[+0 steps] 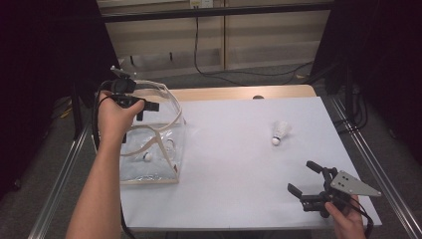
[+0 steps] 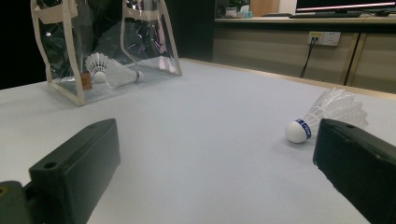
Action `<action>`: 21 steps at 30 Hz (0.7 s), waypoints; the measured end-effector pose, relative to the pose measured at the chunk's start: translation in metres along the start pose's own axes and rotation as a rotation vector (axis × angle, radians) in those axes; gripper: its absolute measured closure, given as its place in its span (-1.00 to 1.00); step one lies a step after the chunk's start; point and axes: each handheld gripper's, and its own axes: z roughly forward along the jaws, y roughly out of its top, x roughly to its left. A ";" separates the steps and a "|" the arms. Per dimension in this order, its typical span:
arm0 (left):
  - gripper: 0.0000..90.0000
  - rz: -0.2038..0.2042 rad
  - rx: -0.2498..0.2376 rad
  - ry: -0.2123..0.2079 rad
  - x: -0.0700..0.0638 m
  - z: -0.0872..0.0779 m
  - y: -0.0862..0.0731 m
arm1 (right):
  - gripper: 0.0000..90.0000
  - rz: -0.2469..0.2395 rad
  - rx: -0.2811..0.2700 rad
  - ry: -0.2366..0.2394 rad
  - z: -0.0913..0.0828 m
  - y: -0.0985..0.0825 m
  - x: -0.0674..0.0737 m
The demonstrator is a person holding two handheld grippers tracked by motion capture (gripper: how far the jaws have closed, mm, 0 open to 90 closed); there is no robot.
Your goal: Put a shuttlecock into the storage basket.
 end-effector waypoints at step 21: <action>0.27 0.053 -0.004 -0.101 -0.028 -0.010 -0.002 | -0.99 0.000 0.003 0.000 0.000 0.000 0.001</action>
